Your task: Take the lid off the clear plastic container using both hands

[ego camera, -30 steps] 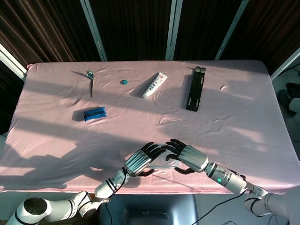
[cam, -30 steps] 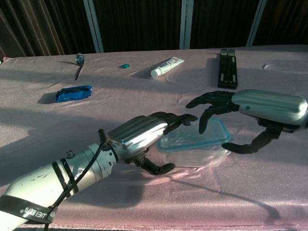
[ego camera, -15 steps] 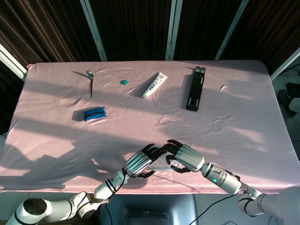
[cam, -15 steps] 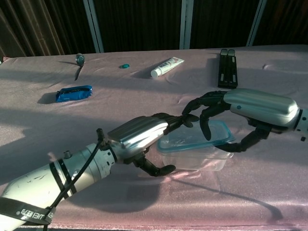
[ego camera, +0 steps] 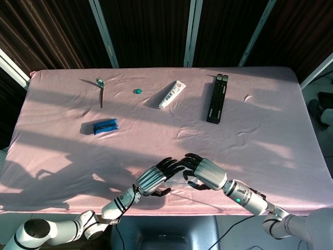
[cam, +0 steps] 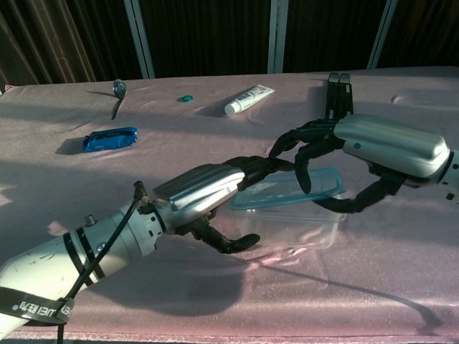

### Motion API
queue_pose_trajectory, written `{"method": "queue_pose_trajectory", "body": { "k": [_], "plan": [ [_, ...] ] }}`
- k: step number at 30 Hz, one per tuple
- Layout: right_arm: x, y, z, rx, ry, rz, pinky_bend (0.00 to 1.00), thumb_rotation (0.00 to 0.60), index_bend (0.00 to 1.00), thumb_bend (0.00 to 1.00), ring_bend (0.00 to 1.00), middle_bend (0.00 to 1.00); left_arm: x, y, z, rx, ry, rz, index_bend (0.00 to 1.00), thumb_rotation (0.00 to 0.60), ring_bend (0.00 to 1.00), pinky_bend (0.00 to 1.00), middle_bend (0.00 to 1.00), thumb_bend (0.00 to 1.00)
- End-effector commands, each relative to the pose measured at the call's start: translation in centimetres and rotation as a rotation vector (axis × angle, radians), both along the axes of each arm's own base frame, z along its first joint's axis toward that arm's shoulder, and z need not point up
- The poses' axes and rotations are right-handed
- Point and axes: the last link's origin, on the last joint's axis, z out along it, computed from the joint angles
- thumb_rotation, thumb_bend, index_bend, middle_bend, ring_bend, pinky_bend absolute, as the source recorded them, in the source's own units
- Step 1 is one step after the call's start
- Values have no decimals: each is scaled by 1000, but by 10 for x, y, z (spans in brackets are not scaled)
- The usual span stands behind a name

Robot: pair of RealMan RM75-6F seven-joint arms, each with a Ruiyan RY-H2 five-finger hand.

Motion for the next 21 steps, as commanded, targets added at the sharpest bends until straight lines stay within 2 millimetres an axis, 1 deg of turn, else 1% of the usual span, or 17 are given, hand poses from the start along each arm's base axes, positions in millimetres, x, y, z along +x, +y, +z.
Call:
{"method": "queue_pose_trajectory", "body": {
  "k": [1, 9, 15, 21],
  "plan": [
    [2, 0, 3, -17, -4, 13, 286, 600, 755, 525, 259, 332, -1, 1, 4, 22, -11, -13, 0, 600, 0, 0, 0, 338],
    [3, -8, 19, -104, 6, 39, 286, 600, 755, 525, 259, 332, -2, 0, 15, 52, -43, -44, 0, 600, 0, 0, 0, 339],
    [-10, -17, 36, -197, 65, 22, 286, 600, 755, 525, 260, 332, -8, -3, 26, 73, -49, -60, 0, 600, 0, 0, 0, 339],
    [-27, -29, 53, -296, 112, -12, 286, 600, 755, 525, 262, 334, -18, 3, 38, 106, -44, -44, 0, 600, 0, 0, 0, 339]
  ]
}}
